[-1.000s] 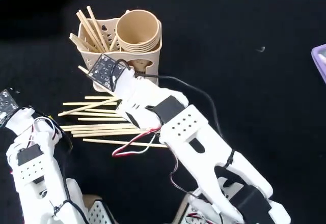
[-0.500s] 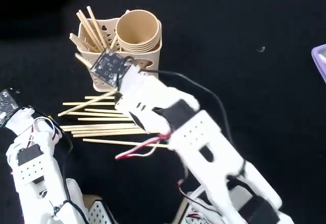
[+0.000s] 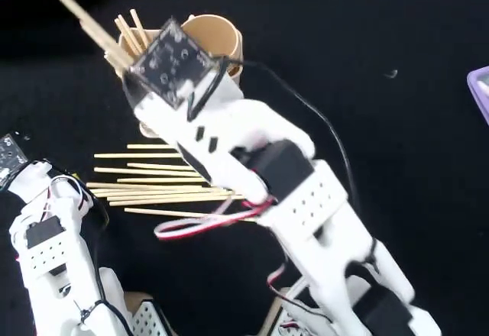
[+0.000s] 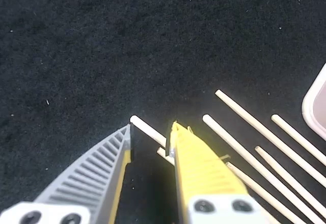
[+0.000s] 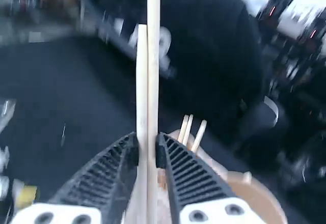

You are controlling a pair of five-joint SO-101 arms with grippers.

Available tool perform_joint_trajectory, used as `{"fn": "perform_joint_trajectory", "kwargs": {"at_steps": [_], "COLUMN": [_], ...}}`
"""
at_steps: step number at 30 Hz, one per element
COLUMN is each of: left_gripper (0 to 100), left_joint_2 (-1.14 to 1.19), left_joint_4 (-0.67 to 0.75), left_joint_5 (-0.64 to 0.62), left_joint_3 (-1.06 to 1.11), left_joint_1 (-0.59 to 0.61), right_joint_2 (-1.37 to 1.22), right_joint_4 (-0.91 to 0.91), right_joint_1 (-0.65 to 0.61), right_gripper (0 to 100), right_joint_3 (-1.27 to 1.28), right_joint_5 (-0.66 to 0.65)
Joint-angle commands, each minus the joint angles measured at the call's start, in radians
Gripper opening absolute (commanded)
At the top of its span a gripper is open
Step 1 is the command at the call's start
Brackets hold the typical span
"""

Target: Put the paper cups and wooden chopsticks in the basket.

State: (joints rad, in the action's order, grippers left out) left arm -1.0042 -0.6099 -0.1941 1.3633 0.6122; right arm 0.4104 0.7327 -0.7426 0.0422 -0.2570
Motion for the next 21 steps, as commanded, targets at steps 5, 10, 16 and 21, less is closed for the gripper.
{"fn": "perform_joint_trajectory", "kwargs": {"at_steps": [5, 10, 16, 21], "left_gripper": [14, 14, 14, 14], "left_joint_2": [-0.018, -0.018, -0.018, -0.018], "left_joint_4": [0.017, 0.017, 0.017, 0.017], "left_joint_5": [-0.005, -0.005, -0.005, -0.003], "left_joint_3": [-0.010, -0.010, -0.010, -0.010], "left_joint_1": [0.001, 0.001, 0.001, 0.001], "right_joint_2": [-0.200, -0.332, -0.461, -0.570], "right_joint_4": [-0.425, -0.477, -0.477, -0.474], "right_joint_1": [0.074, 0.118, 0.123, 0.117], "right_gripper": [1.1, 1.1, 1.1, 1.3], "right_joint_3": [-0.193, -0.260, -0.338, -0.366], "right_joint_5": [0.130, 0.157, 0.157, 0.157]}}
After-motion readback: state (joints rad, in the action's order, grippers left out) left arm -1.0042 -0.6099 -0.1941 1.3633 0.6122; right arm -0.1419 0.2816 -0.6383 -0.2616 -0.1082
